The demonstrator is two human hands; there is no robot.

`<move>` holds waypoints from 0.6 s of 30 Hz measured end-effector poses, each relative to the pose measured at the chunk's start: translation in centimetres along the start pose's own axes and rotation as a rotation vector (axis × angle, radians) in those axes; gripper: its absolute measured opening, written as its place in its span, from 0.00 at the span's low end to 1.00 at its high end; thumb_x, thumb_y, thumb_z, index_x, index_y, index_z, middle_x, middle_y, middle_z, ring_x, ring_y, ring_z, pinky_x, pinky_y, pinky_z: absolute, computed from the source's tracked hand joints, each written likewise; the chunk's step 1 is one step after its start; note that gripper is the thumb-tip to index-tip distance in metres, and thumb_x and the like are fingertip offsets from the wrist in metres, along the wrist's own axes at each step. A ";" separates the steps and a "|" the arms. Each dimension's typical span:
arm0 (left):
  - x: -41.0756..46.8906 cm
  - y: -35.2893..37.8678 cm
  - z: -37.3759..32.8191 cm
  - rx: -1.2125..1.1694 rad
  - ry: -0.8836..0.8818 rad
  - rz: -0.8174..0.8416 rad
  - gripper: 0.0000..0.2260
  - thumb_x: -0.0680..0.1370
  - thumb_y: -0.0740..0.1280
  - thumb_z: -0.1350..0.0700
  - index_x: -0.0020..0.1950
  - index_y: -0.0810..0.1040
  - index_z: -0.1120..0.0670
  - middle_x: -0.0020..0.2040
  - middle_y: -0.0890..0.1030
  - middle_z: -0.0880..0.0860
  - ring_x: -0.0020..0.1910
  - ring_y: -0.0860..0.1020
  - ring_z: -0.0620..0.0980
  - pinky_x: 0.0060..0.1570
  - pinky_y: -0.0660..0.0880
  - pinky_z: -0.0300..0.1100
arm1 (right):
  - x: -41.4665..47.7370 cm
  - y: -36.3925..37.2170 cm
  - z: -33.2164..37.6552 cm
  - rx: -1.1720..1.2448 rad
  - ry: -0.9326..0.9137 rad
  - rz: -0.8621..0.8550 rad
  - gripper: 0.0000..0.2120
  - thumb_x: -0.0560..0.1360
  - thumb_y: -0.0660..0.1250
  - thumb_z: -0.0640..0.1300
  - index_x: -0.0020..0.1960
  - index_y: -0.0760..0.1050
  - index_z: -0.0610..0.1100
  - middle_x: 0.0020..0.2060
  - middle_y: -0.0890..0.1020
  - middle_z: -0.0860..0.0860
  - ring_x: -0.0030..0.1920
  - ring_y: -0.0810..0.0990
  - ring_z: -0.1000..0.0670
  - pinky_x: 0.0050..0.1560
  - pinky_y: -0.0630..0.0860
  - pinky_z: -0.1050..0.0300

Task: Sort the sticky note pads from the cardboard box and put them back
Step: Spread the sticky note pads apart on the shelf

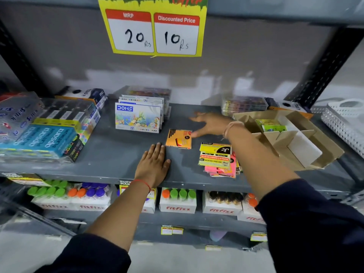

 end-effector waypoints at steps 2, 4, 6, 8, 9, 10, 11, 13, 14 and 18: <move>-0.1 0.0 0.0 -0.017 0.004 -0.012 0.25 0.81 0.46 0.49 0.76 0.44 0.57 0.78 0.46 0.54 0.78 0.44 0.51 0.76 0.43 0.45 | -2.1 0.1 -0.1 -0.081 0.060 0.078 0.40 0.68 0.73 0.56 0.74 0.60 0.45 0.75 0.63 0.47 0.74 0.62 0.45 0.73 0.60 0.51; -0.3 0.0 0.0 -0.021 0.008 -0.017 0.26 0.81 0.47 0.49 0.76 0.46 0.58 0.78 0.47 0.55 0.78 0.45 0.52 0.76 0.44 0.46 | -3.4 1.6 -0.1 -0.217 0.083 0.130 0.39 0.63 0.76 0.57 0.69 0.68 0.43 0.67 0.73 0.44 0.65 0.72 0.43 0.65 0.71 0.49; -0.2 -0.2 -0.1 -0.025 0.011 -0.014 0.26 0.81 0.48 0.49 0.76 0.47 0.58 0.78 0.48 0.55 0.78 0.47 0.52 0.76 0.46 0.46 | -4.0 3.1 -0.1 -0.242 0.074 0.123 0.37 0.61 0.78 0.54 0.64 0.70 0.42 0.62 0.76 0.44 0.60 0.75 0.43 0.59 0.74 0.51; 0.1 -0.7 0.1 -0.026 0.018 -0.001 0.26 0.81 0.49 0.49 0.76 0.49 0.58 0.78 0.50 0.55 0.78 0.49 0.52 0.76 0.48 0.46 | -4.3 3.5 -0.3 -0.200 0.064 0.103 0.37 0.62 0.78 0.51 0.66 0.68 0.42 0.62 0.74 0.44 0.61 0.73 0.43 0.59 0.72 0.52; 0.3 -1.0 0.2 -0.025 0.025 0.005 0.26 0.81 0.50 0.49 0.76 0.50 0.58 0.78 0.51 0.55 0.77 0.50 0.52 0.76 0.50 0.46 | -4.4 3.4 -0.3 -0.186 0.055 0.091 0.37 0.62 0.78 0.51 0.66 0.68 0.42 0.63 0.74 0.44 0.61 0.73 0.43 0.59 0.72 0.53; 0.3 -1.2 0.5 -0.026 0.032 0.008 0.25 0.81 0.50 0.49 0.76 0.51 0.57 0.78 0.52 0.55 0.77 0.51 0.52 0.75 0.51 0.46 | -4.4 3.3 -0.4 -0.167 0.044 0.080 0.36 0.63 0.78 0.50 0.66 0.68 0.42 0.63 0.74 0.44 0.61 0.73 0.44 0.59 0.72 0.53; 0.4 -1.3 0.8 -0.029 0.036 0.006 0.25 0.81 0.50 0.49 0.76 0.51 0.57 0.78 0.53 0.54 0.77 0.52 0.52 0.75 0.52 0.46 | -4.4 3.0 -0.4 -0.143 0.035 0.062 0.35 0.63 0.78 0.50 0.65 0.68 0.42 0.63 0.74 0.44 0.61 0.73 0.44 0.59 0.71 0.53; 0.2 -1.2 1.2 -0.042 0.025 -0.014 0.24 0.81 0.49 0.50 0.76 0.51 0.57 0.78 0.53 0.54 0.77 0.51 0.52 0.76 0.50 0.45 | -4.2 2.1 0.1 -0.090 0.003 0.010 0.34 0.64 0.77 0.49 0.65 0.68 0.43 0.63 0.74 0.45 0.61 0.73 0.44 0.58 0.71 0.54; 0.0 -1.0 1.3 -0.053 0.016 -0.029 0.24 0.82 0.49 0.51 0.76 0.51 0.58 0.78 0.52 0.54 0.77 0.50 0.52 0.76 0.49 0.45 | -4.1 1.8 0.6 -0.060 -0.020 -0.020 0.34 0.64 0.77 0.49 0.65 0.68 0.43 0.63 0.74 0.45 0.61 0.73 0.44 0.58 0.71 0.55; 0.3 -0.7 1.6 -0.090 0.008 -0.048 0.22 0.82 0.49 0.54 0.75 0.52 0.58 0.78 0.53 0.54 0.78 0.49 0.51 0.76 0.47 0.44 | -2.6 2.5 4.1 0.032 -0.129 -0.037 0.32 0.62 0.78 0.47 0.62 0.70 0.40 0.61 0.76 0.44 0.60 0.74 0.45 0.57 0.71 0.56</move>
Point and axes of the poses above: each hand's wrist, its own x-axis towards the middle knuckle, its own y-axis out of the palm, z = x × y, the point moved 1 cm from there along x, towards the middle knuckle
